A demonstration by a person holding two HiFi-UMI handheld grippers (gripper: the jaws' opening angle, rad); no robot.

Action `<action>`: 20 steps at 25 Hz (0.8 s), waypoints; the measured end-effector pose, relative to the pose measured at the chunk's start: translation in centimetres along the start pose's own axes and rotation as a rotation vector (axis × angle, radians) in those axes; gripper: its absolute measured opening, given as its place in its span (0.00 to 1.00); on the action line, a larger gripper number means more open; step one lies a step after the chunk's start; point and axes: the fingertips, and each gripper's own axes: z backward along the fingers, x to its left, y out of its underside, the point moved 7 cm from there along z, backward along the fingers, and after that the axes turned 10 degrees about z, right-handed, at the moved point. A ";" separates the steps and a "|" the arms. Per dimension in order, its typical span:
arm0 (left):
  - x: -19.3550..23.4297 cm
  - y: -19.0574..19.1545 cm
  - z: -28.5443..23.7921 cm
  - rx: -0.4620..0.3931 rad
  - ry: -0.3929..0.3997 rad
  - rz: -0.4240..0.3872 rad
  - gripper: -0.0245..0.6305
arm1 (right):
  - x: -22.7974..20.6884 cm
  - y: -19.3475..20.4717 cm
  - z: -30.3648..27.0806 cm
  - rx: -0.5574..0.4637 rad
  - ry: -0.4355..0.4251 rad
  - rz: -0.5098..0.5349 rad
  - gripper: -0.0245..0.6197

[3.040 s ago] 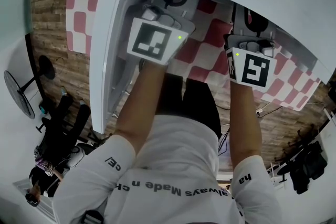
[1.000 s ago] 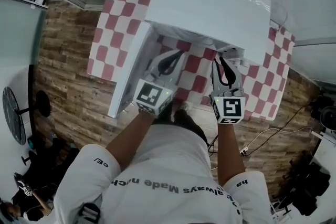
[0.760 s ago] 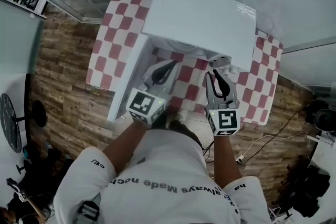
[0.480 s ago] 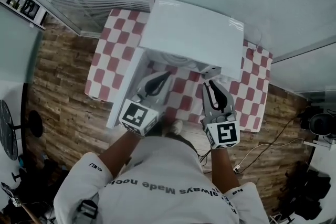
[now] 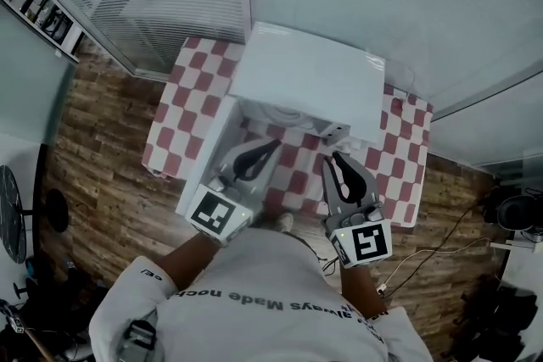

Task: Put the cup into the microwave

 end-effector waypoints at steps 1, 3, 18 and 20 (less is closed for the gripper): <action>-0.3 -0.2 0.2 -0.003 0.006 -0.003 0.04 | 0.2 -0.4 0.2 -0.007 -0.002 0.000 0.13; -0.8 -0.6 0.3 -0.023 0.018 0.002 0.04 | 0.3 -0.9 0.5 -0.020 -0.002 -0.005 0.13; -1.4 -1.6 0.0 -0.034 0.031 0.014 0.04 | 0.3 -1.9 1.1 -0.017 -0.038 0.015 0.13; -1.4 -1.5 -0.2 -0.033 0.034 0.014 0.04 | 0.2 -1.9 0.9 -0.021 -0.034 0.014 0.13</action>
